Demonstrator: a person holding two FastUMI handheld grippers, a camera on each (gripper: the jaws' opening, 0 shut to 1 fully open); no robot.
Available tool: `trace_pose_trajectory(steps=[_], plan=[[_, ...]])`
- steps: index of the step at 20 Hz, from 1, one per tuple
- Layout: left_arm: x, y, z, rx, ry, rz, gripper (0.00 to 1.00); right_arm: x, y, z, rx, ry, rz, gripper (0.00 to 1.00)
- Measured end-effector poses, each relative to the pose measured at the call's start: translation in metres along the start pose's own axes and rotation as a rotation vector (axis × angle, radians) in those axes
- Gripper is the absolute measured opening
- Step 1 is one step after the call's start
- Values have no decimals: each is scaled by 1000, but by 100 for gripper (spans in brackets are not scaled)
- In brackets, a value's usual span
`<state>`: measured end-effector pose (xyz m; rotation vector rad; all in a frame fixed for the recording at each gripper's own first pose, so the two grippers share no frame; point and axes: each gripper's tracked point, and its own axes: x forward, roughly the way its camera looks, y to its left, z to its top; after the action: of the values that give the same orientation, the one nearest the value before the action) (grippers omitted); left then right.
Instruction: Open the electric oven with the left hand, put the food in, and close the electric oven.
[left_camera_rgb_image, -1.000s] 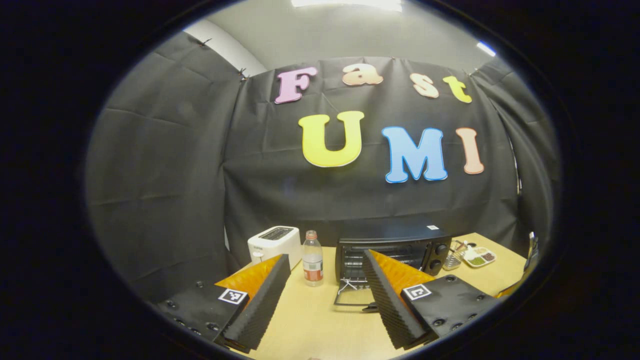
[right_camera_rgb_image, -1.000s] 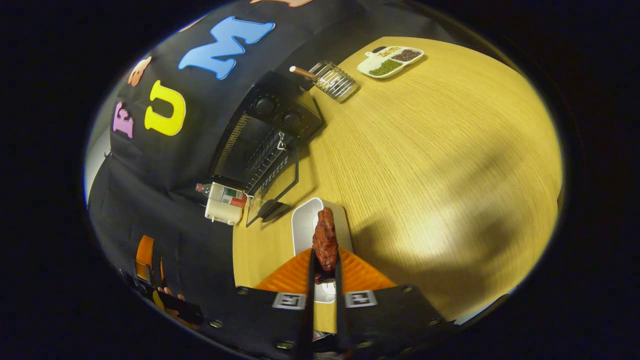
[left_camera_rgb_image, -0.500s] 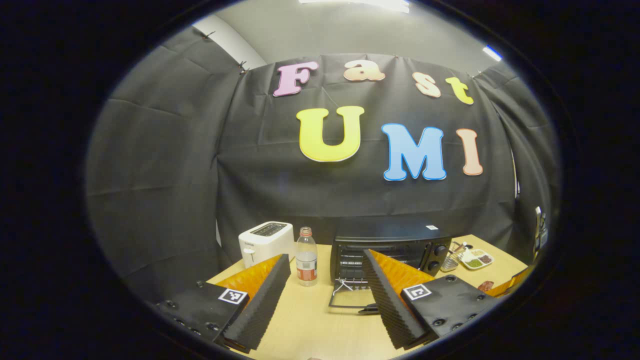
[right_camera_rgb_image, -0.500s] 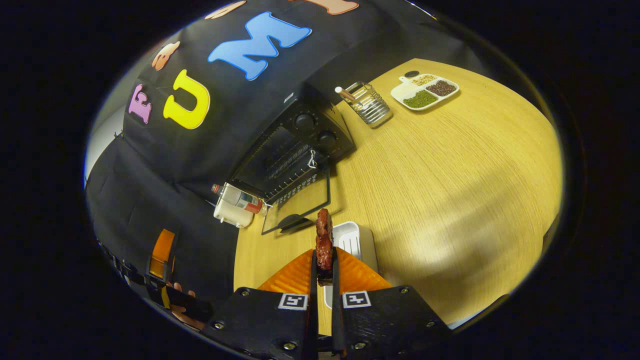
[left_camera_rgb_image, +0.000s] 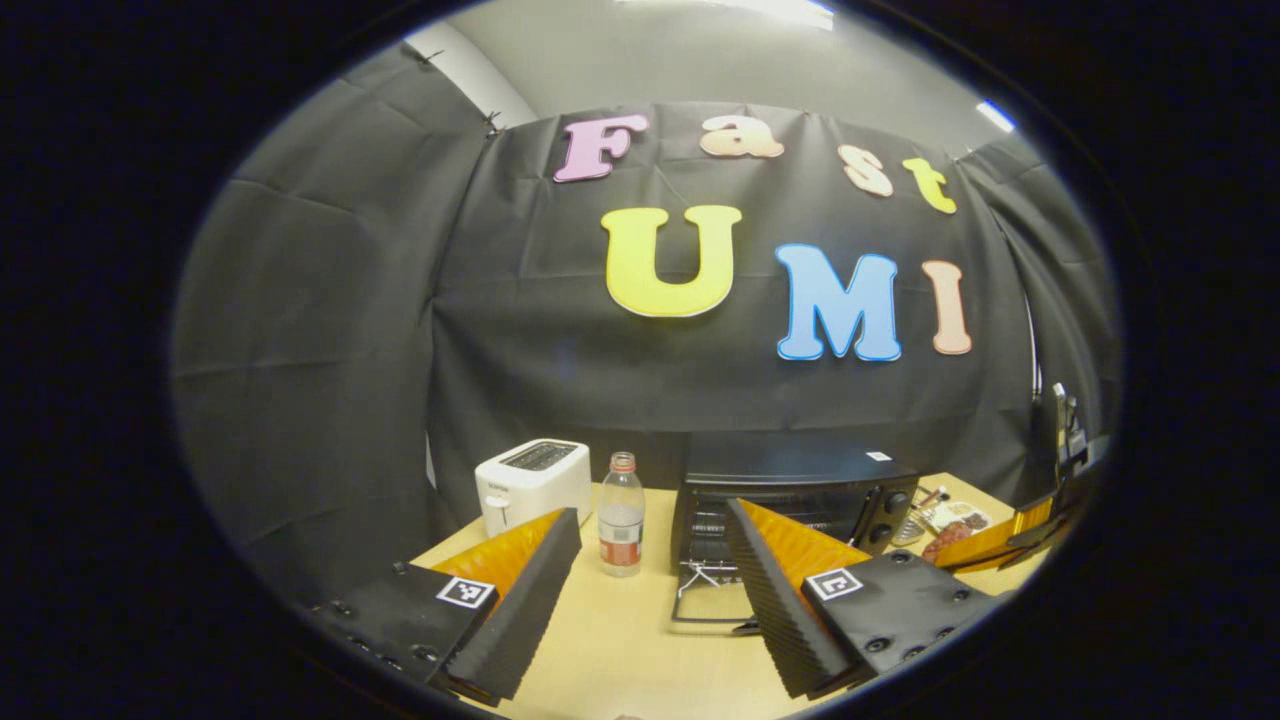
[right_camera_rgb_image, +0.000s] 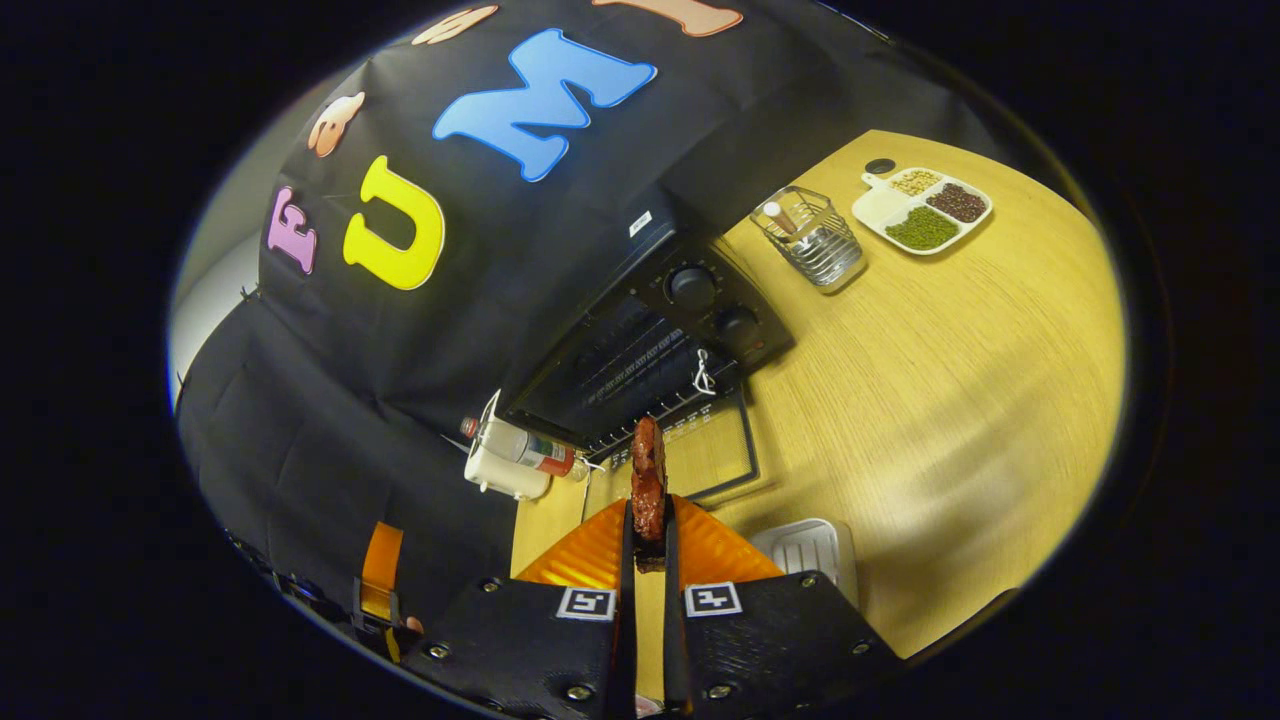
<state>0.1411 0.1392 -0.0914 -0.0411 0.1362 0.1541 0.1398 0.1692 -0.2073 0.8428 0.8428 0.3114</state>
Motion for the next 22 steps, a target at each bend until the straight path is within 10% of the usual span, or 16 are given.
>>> trace_pose_trajectory(steps=[22], plan=[[-1, 80, -19, 42, 72, 69, 91, 157, 42, 49, 116, -143, 44, 11]])
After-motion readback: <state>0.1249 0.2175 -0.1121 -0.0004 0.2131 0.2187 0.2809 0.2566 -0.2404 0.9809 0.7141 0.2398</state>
